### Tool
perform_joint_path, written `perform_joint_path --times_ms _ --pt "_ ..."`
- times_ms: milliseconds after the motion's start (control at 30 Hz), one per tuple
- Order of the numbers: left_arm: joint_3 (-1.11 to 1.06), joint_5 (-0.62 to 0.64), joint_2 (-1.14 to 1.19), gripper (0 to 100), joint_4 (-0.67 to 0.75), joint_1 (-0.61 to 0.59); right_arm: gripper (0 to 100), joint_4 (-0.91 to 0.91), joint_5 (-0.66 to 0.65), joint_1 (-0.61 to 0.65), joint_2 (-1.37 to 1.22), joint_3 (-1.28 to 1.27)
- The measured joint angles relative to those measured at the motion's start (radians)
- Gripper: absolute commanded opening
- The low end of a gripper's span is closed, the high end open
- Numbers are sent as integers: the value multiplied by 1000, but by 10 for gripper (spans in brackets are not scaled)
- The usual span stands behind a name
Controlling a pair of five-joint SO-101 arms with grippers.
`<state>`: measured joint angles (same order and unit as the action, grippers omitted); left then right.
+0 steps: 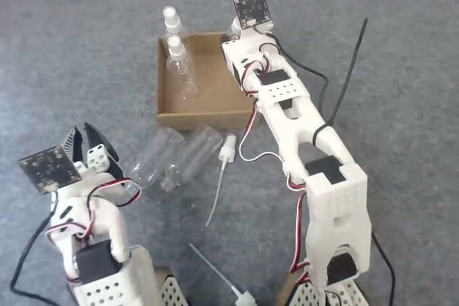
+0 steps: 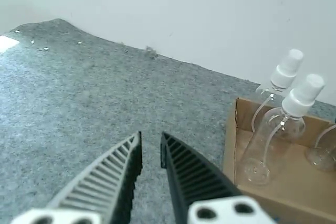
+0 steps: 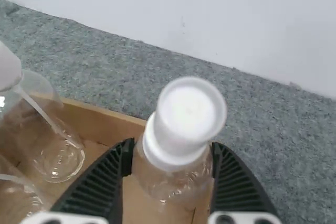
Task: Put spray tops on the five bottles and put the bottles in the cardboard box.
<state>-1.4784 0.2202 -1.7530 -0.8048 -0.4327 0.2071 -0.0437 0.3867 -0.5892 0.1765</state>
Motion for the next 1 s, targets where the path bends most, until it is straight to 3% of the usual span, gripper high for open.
perform_joint_path --times_ms 133,233,733,1000 --pt "0 0 0 51 0 0 275 0 0 2 0 0" --pt "0 0 0 51 0 0 315 6 -2 0 0 0" --pt "0 0 0 51 0 0 315 29 -2 0 -2 28" --pt "0 0 0 51 0 0 315 137 -2 0 -2 29"
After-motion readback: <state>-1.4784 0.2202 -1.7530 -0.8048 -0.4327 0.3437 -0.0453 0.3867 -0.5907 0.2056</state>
